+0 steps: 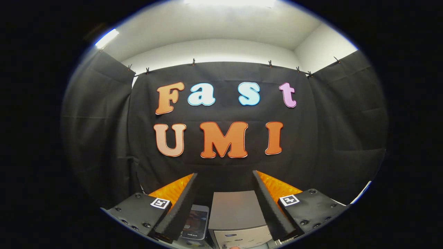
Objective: Put the clothes into the washing machine and then close the washing machine lid.
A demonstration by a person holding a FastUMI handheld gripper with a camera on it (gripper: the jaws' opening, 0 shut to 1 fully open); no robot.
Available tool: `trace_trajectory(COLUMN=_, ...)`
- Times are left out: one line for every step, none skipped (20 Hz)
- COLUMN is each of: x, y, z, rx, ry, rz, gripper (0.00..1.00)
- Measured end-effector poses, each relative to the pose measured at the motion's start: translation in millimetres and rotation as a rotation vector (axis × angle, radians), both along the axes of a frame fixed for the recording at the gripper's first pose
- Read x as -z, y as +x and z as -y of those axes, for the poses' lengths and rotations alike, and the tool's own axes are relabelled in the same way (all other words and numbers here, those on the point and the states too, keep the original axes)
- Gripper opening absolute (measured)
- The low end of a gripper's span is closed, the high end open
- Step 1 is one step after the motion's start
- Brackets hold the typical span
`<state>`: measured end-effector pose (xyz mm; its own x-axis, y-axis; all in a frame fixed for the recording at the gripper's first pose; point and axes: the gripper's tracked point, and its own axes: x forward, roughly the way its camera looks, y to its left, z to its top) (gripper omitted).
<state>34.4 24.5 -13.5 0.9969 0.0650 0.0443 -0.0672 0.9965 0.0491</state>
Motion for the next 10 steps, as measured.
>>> trace_trajectory(x=1.2, y=0.7, z=-0.1, rx=0.000, ry=-0.002, rz=-0.001, gripper=0.99)
trace_trajectory(x=1.2, y=1.0, z=-0.3, rx=0.002, ry=-0.004, rz=-0.002, gripper=0.99)
trace_trajectory(x=0.8, y=2.5, z=-0.6, rx=0.002, ry=-0.006, rz=-0.001, gripper=0.99)
trace_trajectory(x=1.6, y=1.8, z=-1.1, rx=-0.001, ry=-0.008, rz=-0.002, gripper=0.99)
trace_trajectory(x=0.4, y=1.8, z=-2.0, rx=-0.001, ry=-0.010, rz=0.000, gripper=0.99)
trace_trajectory(x=0.4, y=1.4, z=-1.1, rx=-0.001, ry=-0.013, rz=0.002, gripper=0.99)
trace_trajectory(x=-1.1, y=1.3, z=-0.6, rx=0.001, ry=-0.014, rz=0.003, gripper=0.99)
trace_trajectory(x=-0.8, y=0.9, z=-0.7, rx=-0.001, ry=-0.015, rz=0.003, gripper=0.99)
trace_trajectory(x=-0.6, y=1.7, z=-0.8, rx=-0.001, ry=-0.015, rz=0.002, gripper=0.99)
trace_trajectory(x=0.4, y=1.5, z=-0.9, rx=-0.002, ry=-0.015, rz=0.001, gripper=0.99)
